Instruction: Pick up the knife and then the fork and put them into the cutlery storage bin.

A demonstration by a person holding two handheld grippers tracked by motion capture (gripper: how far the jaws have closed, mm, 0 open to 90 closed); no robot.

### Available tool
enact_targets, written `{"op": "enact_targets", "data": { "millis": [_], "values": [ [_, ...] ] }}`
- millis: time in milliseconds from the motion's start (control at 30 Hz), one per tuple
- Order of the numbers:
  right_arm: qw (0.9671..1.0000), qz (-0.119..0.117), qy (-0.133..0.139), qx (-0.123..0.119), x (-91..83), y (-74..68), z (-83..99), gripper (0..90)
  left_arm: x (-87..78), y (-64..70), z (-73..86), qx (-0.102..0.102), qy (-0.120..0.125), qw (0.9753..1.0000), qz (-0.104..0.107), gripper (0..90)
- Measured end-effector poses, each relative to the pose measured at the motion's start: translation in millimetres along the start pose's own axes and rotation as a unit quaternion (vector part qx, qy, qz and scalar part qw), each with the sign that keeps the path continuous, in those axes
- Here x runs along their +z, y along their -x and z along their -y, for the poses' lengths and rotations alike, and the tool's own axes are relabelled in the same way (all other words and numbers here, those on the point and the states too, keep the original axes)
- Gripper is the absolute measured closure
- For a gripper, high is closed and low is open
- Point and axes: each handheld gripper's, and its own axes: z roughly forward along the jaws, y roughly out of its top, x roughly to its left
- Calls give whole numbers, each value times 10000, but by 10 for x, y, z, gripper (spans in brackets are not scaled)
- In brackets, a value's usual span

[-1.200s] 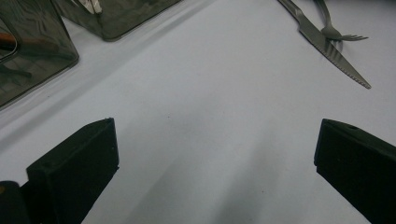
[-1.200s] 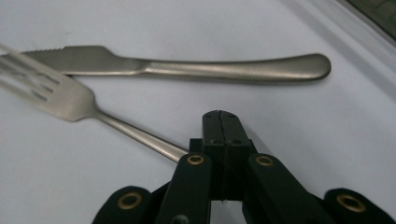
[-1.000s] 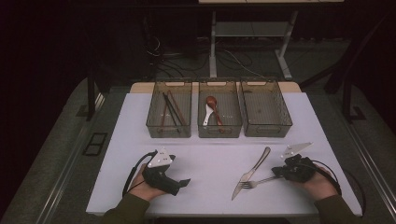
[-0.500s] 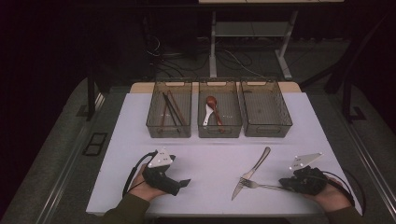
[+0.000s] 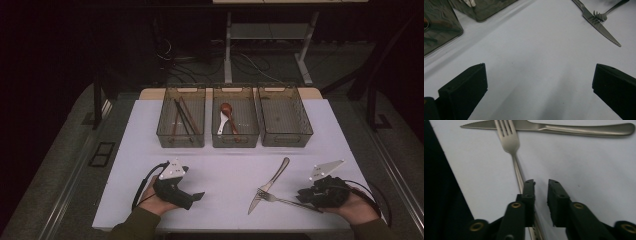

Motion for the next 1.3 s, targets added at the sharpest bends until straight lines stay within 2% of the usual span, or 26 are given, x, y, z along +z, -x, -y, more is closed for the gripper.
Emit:
{"op": "enact_targets", "data": {
  "millis": [100, 133, 233, 333, 467, 567, 700, 867, 933, 1000, 1100, 1233, 1300],
  "values": [
    [9992, -49, -312, -240, 45, -46, -127, 663, 1, 3, -1, -3, -11, 10000, 8, 0],
    [9987, -2, -414, -304, 58, -69, -172, 664, 2, 3, 0, -8, -11, 10000, 17, 0],
    [9959, -57, -689, -586, 101, -107, -293, 675, 5, -1, 4, -12, -11, 10000, 33, 0],
    [9906, -48, -1058, -867, 175, -139, -389, 685, 4, 2, 3, -12, -8, 10000, 37, 0],
    [9848, -54, -1360, -1083, 263, -193, -485, 732, 6, 2, 2, 30, -39, 10000, 54, 0],
    [9789, -32, -1625, -1236, 329, -231, -534, 758, 11, 6, 2, 32, -38, 10000, 69, 0],
    [9734, 62, -1836, -1371, 370, -262, -584, 799, 19, 12, 1, 25, -27, 10000, 76, 0],
    [9628, 197, -2096, -1696, 419, -316, -644, 819, 21, 16, -2, 74, -75, 9999, 90, 0],
    [9608, 233, -2164, -1719, 427, -330, -658, 842, 22, 17, -1, 74, -76, 9999, 93, 0],
    [9604, 224, -2164, -1741, 427, -329, -659, 847, 25, 18, 0, 70, -57, 9999, 98, 0],
    [9621, 185, -2093, -1737, 419, -316, -647, 851, 25, 21, -1, 72, -52, 9999, 102, 0],
    [9671, 89, -1957, -1623, 388, -285, -619, 851, 20, 20, -4, 98, -70, 9999, 107, 0],
    [9710, 81, -1822, -1544, 367, -259, -611, 851, 20, 18, -4, 91, -57, 9999, 108, 0]
  ]
}}
